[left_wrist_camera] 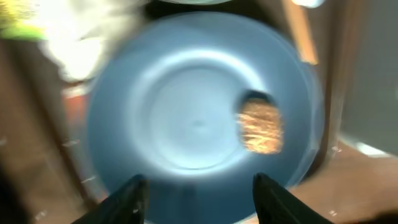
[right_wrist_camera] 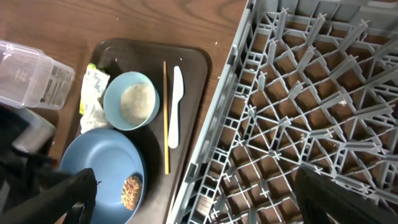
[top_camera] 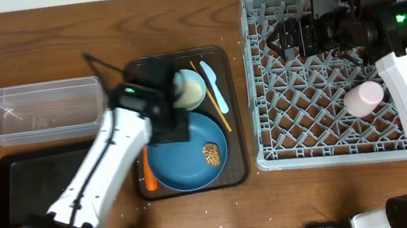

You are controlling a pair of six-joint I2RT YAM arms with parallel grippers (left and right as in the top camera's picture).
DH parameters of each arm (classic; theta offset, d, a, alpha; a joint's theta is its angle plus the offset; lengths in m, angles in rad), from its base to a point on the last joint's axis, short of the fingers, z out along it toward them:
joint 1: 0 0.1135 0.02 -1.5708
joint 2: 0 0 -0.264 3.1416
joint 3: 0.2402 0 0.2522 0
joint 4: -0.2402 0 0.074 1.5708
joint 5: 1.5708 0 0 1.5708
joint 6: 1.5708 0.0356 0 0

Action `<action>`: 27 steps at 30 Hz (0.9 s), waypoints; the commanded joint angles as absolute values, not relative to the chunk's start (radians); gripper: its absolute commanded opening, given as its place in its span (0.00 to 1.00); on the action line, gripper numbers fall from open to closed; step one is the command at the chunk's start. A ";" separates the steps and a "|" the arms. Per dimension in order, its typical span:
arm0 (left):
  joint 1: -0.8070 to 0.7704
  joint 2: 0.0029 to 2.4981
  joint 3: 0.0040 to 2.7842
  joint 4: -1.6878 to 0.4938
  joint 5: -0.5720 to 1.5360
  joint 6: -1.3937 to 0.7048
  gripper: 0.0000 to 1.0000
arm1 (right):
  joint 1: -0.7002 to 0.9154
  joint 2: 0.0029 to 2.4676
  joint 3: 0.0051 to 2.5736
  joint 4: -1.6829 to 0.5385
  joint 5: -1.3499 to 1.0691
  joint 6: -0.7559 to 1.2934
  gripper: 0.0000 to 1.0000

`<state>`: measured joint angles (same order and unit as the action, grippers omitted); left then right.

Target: Sort waste into correct bins and load items into the dishwasher rack

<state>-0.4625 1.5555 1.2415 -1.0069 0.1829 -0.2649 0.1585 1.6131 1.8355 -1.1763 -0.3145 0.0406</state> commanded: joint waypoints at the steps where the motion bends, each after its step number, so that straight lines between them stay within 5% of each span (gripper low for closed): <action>1: -0.553 1.590 1.211 -0.981 0.220 -0.259 0.55 | 0.164 1.613 1.835 -1.174 -0.309 0.036 0.95; 8: -0.673 1.690 1.200 -0.923 0.218 -0.259 0.55 | 0.164 1.613 1.835 -1.179 -0.309 0.036 0.95; 15: -0.714 1.795 1.200 -0.896 0.272 -0.259 0.30 | 0.164 1.613 1.835 -1.182 -0.310 0.036 0.95; 24: -0.720 1.801 1.200 -0.884 0.358 -0.259 0.27 | 0.164 1.613 1.835 -1.181 -0.310 0.036 0.95; 27: -0.720 1.801 1.200 -0.900 0.363 -0.259 0.19 | 0.164 1.613 1.835 -1.181 -0.310 0.036 0.95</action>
<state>-0.7174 1.7973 1.2068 -0.8867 0.3214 -0.2649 0.1585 1.6131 1.8355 -1.1812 -0.3138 0.0406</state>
